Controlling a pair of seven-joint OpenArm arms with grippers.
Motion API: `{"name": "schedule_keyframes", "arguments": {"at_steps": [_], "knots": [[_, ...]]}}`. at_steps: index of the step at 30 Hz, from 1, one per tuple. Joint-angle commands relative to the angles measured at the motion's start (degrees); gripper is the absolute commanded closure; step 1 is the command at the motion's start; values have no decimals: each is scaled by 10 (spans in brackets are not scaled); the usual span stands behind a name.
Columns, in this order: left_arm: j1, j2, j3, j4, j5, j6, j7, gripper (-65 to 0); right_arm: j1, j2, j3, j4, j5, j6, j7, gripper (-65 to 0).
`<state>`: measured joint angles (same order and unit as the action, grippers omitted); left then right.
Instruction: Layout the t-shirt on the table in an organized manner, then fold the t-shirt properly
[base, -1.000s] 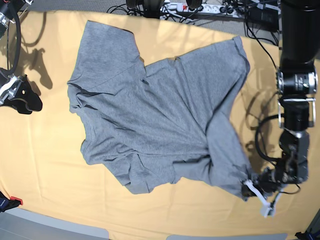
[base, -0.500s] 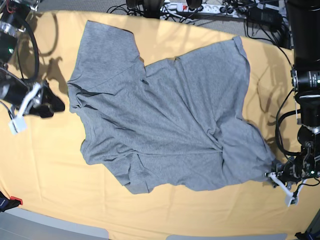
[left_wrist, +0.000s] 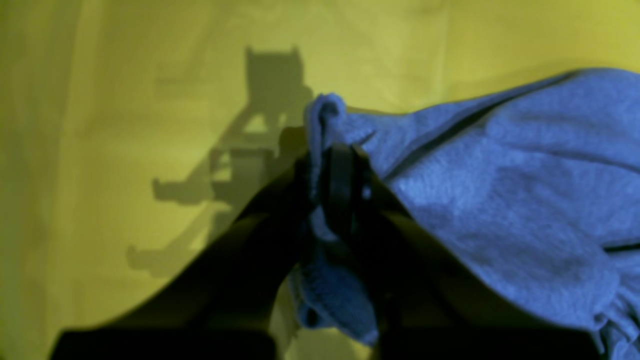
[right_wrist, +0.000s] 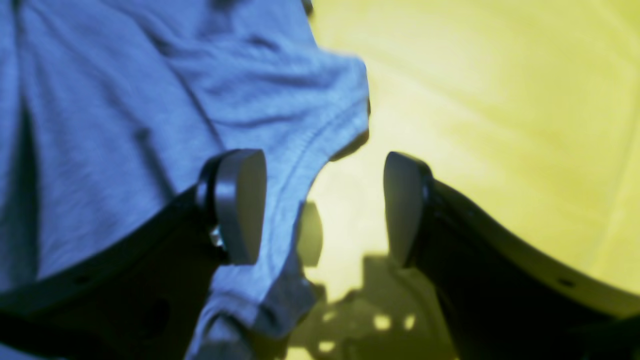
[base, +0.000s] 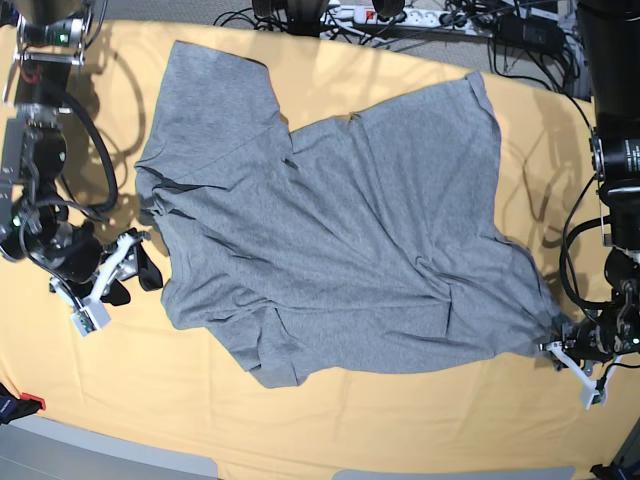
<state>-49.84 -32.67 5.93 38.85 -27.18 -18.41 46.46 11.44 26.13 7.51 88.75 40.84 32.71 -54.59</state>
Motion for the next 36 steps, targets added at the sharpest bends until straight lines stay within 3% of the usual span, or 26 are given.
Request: {"name": "schedule_keyframes", "arguments": {"at_steps": [1, 4, 10, 19, 28, 30, 34, 35, 36], "knots": [[-17, -8, -4, 9, -8, -3, -9, 0, 28, 7, -1, -13, 2, -4, 19, -392], [-6, -8, -4, 9, -23, -19, -10, 0, 69, -7, 0, -89, -5, 1, 21, -392], [9, -8, -4, 9, -33, -30, -9, 0, 141, -23, 0, -220, 30, 60, 24, -392], [16, -8, -4, 9, -38, -30, -10, 0, 177, -43, 0, -327, -34, 52, 86, -392], [16, -8, -4, 9, -40, -30, -16, 0, 177, -82, 0, -327, -52, 61, 85, -389], [16, -8, -4, 9, -40, -30, -16, 0, 178, -85, 0, -327, -88, 58, 94, -337], [15, -8, -4, 9, -49, -30, -16, 0, 181, -77, 0, -326, -129, 60, 113, -42], [15, -8, -4, 9, -56, -30, -16, 0, 184, -71, 0, -325, -128, 63, 113, 0], [14, -8, -4, 9, -62, -36, -16, 0, 189, -66, 0, -325, -128, 64, 108, 0]]}}
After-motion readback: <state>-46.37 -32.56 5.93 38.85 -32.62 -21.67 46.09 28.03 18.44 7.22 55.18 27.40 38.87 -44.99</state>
